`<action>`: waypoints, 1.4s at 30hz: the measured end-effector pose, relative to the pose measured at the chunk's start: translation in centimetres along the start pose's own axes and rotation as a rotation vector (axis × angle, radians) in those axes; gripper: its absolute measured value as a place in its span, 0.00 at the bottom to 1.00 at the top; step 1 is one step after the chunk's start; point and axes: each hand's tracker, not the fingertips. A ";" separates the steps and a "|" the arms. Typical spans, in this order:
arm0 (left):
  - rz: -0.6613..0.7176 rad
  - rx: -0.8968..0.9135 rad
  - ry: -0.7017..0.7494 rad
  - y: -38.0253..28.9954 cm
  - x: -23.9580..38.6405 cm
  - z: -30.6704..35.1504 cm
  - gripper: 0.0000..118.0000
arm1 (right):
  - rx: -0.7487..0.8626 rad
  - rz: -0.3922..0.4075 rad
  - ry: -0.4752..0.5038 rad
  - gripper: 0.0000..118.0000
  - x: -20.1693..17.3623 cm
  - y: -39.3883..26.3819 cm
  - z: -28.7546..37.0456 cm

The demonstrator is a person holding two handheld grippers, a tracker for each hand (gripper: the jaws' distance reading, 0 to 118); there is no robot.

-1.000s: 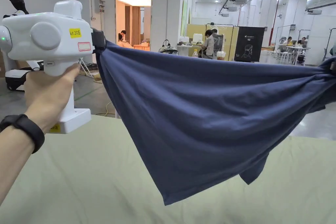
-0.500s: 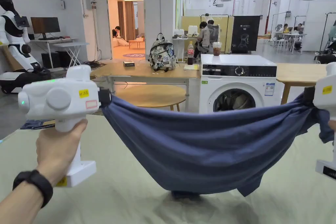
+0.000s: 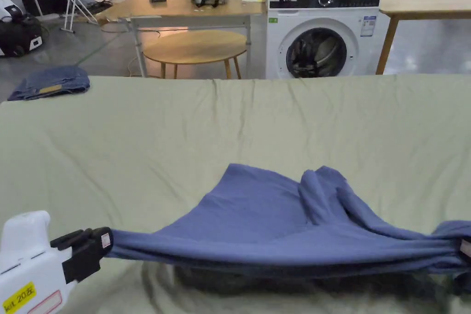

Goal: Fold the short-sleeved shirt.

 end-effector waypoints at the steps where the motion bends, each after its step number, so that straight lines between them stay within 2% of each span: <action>1: 0.007 -0.002 -0.019 -1.9 -0.2 0.7 0.00 | -0.029 -0.046 0.013 0.05 0.8 -2.2 1.0; 3: 0.026 -0.050 0.027 -5.0 -0.6 1.6 0.00 | -0.072 -0.134 0.017 0.05 1.6 -5.5 2.8; 7: 0.094 -0.112 0.026 -8.4 -0.6 2.8 0.00 | -0.091 -0.223 -0.001 0.05 2.3 -9.3 4.7; 9: 0.129 -0.125 0.035 -9.2 -0.8 3.3 0.00 | -0.088 -0.190 -0.002 0.05 1.9 -9.9 5.0; 10: 0.140 -0.110 0.014 -9.5 -1.4 3.4 0.00 | -0.082 -0.164 -0.028 0.05 3.0 -10.3 4.0; 12: 0.117 -0.102 0.002 -9.7 -1.9 3.7 0.00 | -0.051 -0.128 -0.034 0.06 2.6 -10.4 4.5; 13: 0.098 -0.090 -0.004 -9.8 -1.8 3.9 0.00 | -0.056 -0.086 -0.049 0.10 2.2 -10.3 4.6; 14: 0.053 -0.080 0.002 -9.8 -1.7 4.1 0.08 | -0.047 -0.046 -0.091 0.23 2.0 -10.1 5.0; 15: 0.004 -0.059 0.052 -9.4 -1.4 4.3 0.19 | -0.031 -0.013 -0.109 0.38 1.9 -10.2 5.5; 16: -0.035 -0.040 0.088 -9.3 -0.9 4.8 0.35 | -0.023 0.011 -0.116 0.47 2.0 -10.2 6.2; 17: -0.055 -0.024 0.112 -9.0 -0.6 5.2 0.45 | -0.013 0.012 -0.117 0.47 2.1 -10.1 7.0; 18: -0.071 -0.007 0.114 -8.6 -0.3 5.9 0.47 | 0.001 0.015 -0.121 0.47 2.0 -10.2 8.2; 22: -0.139 0.119 0.123 -6.1 2.8 8.7 0.47 | 0.140 0.149 -0.138 0.47 0.3 -8.6 12.4; 24: -0.178 0.182 0.104 -4.5 4.2 10.3 0.47 | 0.209 0.201 -0.100 0.47 -1.3 -6.9 13.9; 28: -0.185 0.296 0.023 -2.1 6.9 12.2 0.47 | 0.325 0.215 0.006 0.46 -4.8 -4.1 15.0; 29: -0.181 0.319 0.009 -1.7 7.5 12.5 0.44 | 0.341 0.222 0.043 0.44 -5.5 -3.6 15.1; 30: -0.184 0.322 0.010 -1.3 8.1 12.7 0.37 | 0.350 0.231 0.067 0.35 -6.1 -3.4 14.8; 31: -0.189 0.328 0.009 -1.0 8.6 12.8 0.21 | 0.355 0.236 0.103 0.16 -6.8 -3.0 14.7; 32: -0.200 0.349 -0.001 -0.6 9.0 12.9 0.08 | 0.359 0.238 0.113 0.08 -7.4 -2.9 14.4; 33: -0.201 0.340 0.006 -0.4 9.4 13.0 0.00 | 0.360 0.239 0.112 0.05 -7.9 -2.8 14.2; 34: -0.203 0.354 0.006 -0.6 9.3 13.1 0.00 | 0.359 0.243 0.128 0.00 -8.2 -2.9 13.8; 42: -0.192 0.332 0.005 -1.2 6.9 13.1 0.00 | 0.329 0.256 0.181 0.00 -10.1 -2.6 12.6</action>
